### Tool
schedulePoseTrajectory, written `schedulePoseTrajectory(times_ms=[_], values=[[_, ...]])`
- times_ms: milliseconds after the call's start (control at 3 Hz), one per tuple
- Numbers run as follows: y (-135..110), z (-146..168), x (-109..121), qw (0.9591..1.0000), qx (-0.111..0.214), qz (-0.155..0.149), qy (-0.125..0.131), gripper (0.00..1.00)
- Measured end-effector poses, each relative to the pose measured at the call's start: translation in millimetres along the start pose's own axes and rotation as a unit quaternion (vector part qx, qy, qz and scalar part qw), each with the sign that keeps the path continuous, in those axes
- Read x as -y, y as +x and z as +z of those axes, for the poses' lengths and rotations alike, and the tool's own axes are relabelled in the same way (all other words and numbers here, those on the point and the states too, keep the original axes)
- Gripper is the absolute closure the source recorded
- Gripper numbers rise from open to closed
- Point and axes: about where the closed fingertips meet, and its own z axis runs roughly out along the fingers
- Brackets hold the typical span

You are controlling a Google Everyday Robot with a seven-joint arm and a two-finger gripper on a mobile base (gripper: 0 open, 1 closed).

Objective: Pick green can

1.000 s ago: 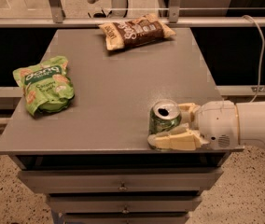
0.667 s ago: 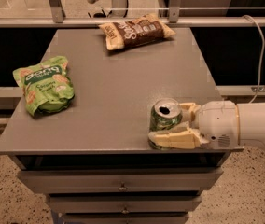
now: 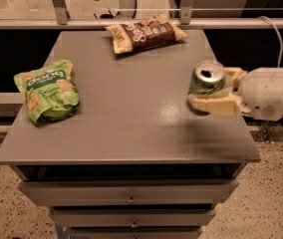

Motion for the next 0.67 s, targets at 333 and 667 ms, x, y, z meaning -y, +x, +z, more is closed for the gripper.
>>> schedulePoseTrajectory(times_ms=[333,667], values=[[-18.9,-24.7,32.7,0.9989,0.003,-0.034,0.034,1.0],[-24.1,-26.5,35.2,0.9986,0.005,-0.038,0.037,1.0]])
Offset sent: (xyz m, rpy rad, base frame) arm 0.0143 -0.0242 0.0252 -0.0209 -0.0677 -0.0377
